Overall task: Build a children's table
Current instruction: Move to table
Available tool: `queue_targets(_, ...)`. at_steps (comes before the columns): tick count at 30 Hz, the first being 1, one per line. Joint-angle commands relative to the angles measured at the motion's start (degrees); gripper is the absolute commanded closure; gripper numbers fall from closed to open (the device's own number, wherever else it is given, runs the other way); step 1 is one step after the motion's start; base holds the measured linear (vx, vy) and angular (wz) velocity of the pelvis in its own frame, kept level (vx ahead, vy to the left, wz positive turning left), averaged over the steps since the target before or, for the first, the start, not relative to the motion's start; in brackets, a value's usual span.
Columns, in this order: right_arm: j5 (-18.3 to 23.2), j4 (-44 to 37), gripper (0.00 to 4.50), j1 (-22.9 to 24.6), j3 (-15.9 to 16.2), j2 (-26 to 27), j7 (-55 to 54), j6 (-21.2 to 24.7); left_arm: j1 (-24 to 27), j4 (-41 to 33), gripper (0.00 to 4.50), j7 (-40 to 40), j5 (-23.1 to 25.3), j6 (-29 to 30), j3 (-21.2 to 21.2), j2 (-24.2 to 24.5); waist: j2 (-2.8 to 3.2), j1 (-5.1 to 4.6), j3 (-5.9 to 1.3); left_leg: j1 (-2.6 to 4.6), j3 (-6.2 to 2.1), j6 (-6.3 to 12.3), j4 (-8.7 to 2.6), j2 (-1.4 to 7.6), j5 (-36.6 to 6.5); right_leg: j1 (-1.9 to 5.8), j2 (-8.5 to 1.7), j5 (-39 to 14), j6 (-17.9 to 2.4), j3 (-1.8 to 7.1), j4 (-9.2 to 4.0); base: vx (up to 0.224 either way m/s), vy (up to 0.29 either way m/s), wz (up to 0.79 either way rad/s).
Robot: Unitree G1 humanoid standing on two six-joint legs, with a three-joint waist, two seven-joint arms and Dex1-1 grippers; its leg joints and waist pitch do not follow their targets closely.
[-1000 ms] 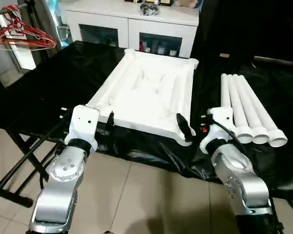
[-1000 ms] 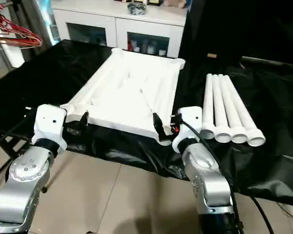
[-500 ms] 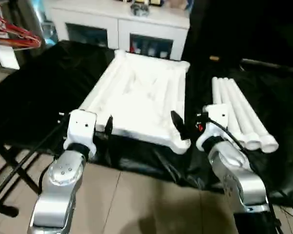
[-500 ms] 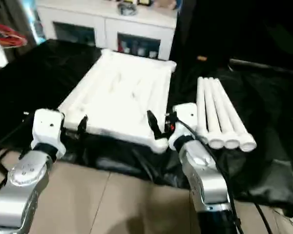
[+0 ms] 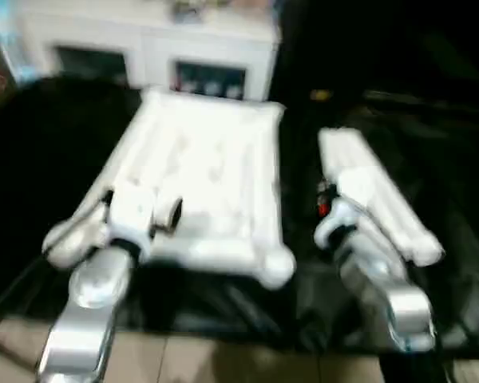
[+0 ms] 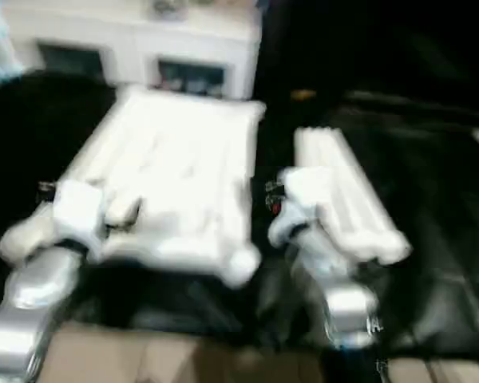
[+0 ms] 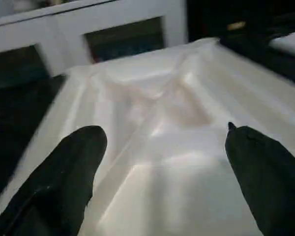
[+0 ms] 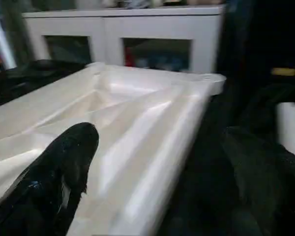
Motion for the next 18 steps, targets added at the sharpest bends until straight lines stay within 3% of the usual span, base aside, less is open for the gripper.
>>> queue_targets(1, 0.67, -1.17, 0.0, 0.74, -1.96, -1.08, 0.38, 0.96, -0.42, -1.0, 0.07, -2.64, -2.52, -0.08, -1.65, -0.62, 0.19, -1.31, -2.46, 3.67, -2.15, 22.58, -6.85, 5.85, 10.1, -1.5, -2.24, 10.16, 0.0, 1.17, -5.3, 0.107, -0.004, -0.01)
queue_targets(2, 0.84, -1.43, 0.0, 0.76, -2.04, -1.18, 0.65, 1.0, -0.37, -1.31, 0.07, -3.76, -3.77, 0.18, -1.7, -0.74, -2.96, -0.82, -3.04, -0.52, 0.86, 17.23, -3.89, 0.87, 4.82, 3.71, -5.09, 11.8, -0.4, 4.85, -10.57, 0.079, -0.075, -0.01)
queue_targets(3, 1.13, -1.9, 0.0, 0.73, -1.91, -1.73, 1.67, 1.33, -0.17, -1.8, 0.07, -6.21, -4.91, 0.18, -2.64, 0.1, -2.62, 0.8, -2.68, -2.02, 1.3, 14.01, -1.13, -0.46, 1.97, 5.84, -9.57, 6.73, -3.19, 8.1, -13.01, 0.064, -0.09, 0.04)
queue_targets(4, 1.2, -2.01, 0.0, 0.71, -1.81, -1.96, 2.06, 1.42, -0.12, -1.87, 0.07, -6.79, -5.06, 0.18, -2.91, 0.39, -2.92, 1.46, -3.04, -2.45, 0.54, 10.54, 0.19, 0.13, 2.29, 6.92, -11.28, 7.54, -6.22, 9.74, -13.32, 0.064, -0.09, 0.04)
queue_targets(5, 1.75, -2.85, 0.0, 0.61, -0.65, -4.28, 5.84, 2.02, 0.13, -2.17, 0.07, -11.04, -6.52, 0.19, -4.49, 2.37, -2.27, 1.3, -3.29, -2.96, -0.17, 2.96, -2.79, 1.69, 12.62, 7.79, -8.25, 29.4, -11.59, 6.91, -9.63, 0.083, -0.063, 0.04)
queue_targets(6, 1.93, -3.25, 0.0, 0.59, 0.02, -5.63, 7.85, 2.35, 0.13, -2.17, 0.07, -12.82, -7.16, 0.26, -5.05, 3.27, -1.82, 0.89, -3.19, -2.9, -0.01, 1.93, -4.02, 1.9, 16.41, 7.21, -6.11, 35.9, -12.06, 5.61, -8.61, 0.063, -0.057, 0.0)
queue_targets(7, 2.09, -3.72, 0.0, 0.56, 0.82, -7.29, 10.13, 2.66, -0.04, -1.98, 0.07, -14.79, -7.88, 0.25, -5.53, 4.28, -0.72, -0.06, -3.34, -1.89, 0.24, 1.55, -4.55, 2.6, 22.97, 5.93, -3.76, 44.08, -12.18, 4.22, -7.38, 0.063, -0.057, 0.0)
queue_targets(8, 2.16, -4.22, 0.0, 0.61, 1.55, -9.03, 12.16, 2.74, -0.31, -1.68, 0.07, -16.62, -8.2, -0.1, -6.0, 5.28, -0.32, -0.15, -3.43, -1.14, 0.46, 1.42, -4.16, 2.88, 25.21, 5.3, -2.93, 44.51, -12.76, 3.9, -7.37, 0.0, 0.0, 0.0)
queue_targets(9, 1.99, -4.86, 0.0, 0.62, 2.6, -11.8, 14.99, 2.75, -0.92, -1.04, 0.07, -19.53, -8.75, -0.35, -6.68, 6.8, 0.16, -0.59, -3.11, -0.21, 0.47, 0.45, -4.68, 3.88, 22.45, 4.76, -2.88, 34.23, -14.7, 3.44, -8.22, 0.0, 0.0, 0.0)
queue_targets(11, 1.56, -5.03, 0.0, 0.63, 3.14, -13.19, 16.36, 2.35, -1.32, -0.7, 0.07, -20.92, -8.88, -0.4, -7.1, 7.63, 0.15, -0.69, -2.67, -0.27, 0.56, -0.31, -5.34, 4.41, 15.69, 4.8, -3.39, 25.09, -15.66, 3.52, -9.01, 0.0, 0.0, 0.0)
queue_targets(13, 0.89, -5.41, 0.0, 1.01, 4.29, -16.73, 20.55, 1.23, -2.6, 0.34, 0.23, -24.22, -9.31, -0.31, -8.19, 9.64, 0.46, -0.65, -1.72, 0.17, 1.04, -0.79, -6.42, 5.42, 0.36, 4.35, -4.12, 8.21, -16.71, 3.76, -10.41, -0.064, -0.008, 0.05)
queue_targets(14, 0.77, -5.68, 0.0, 1.37, 4.72, -18.59, 22.86, 0.83, -3.35, 0.91, 0.23, -26.49, -9.84, -0.61, -8.95, 10.72, 0.31, -0.63, -1.16, 0.44, 1.42, -1.25, -6.95, 5.73, -6.6, 4.12, -4.3, -1.15, -15.9, 3.81, -11.26, -0.086, -0.008, 0.06)
queue_targets(15, 0.81, -5.91, 0.0, 1.69, 4.97, -20.03, 24.64, 0.75, -3.97, 1.34, 0.37, -28.58, -10.36, -0.62, -9.65, 11.69, 0.34, -0.43, -0.92, 1.16, 1.96, -1.73, -7.02, 5.91, -10.81, 3.38, -4.44, -7.69, -14.93, 4.03, -11.84, -0.057, -0.007, 0.08)
queue_targets(17, 1.24, -6.04, 0.0, 1.97, 5.22, -22.06, 27.34, 0.83, -5.1, 2.12, 0.53, -31.99, -11.12, -1.36, -10.94, 13.57, 0.22, -0.82, -0.73, 0.68, 2.14, -2.0, -7.23, 5.87, -11.35, 3.68, -4.57, -9.51, -14.34, 4.23, -12.01, -0.029, -0.004, 0.04)
queue_targets(18, 1.66, -6.19, 0.0, 2.13, 5.47, -23.09, 29.13, 0.69, -5.7, 2.45, 0.62, -33.96, -11.52, -0.72, -11.76, 14.66, 0.32, -0.82, -0.7, 0.34, 2.14, -2.25, -7.5, 6.03, -12.12, 3.69, -4.69, -12.86, -12.85, 4.22, -12.13, 0.0, 0.0, 0.0)
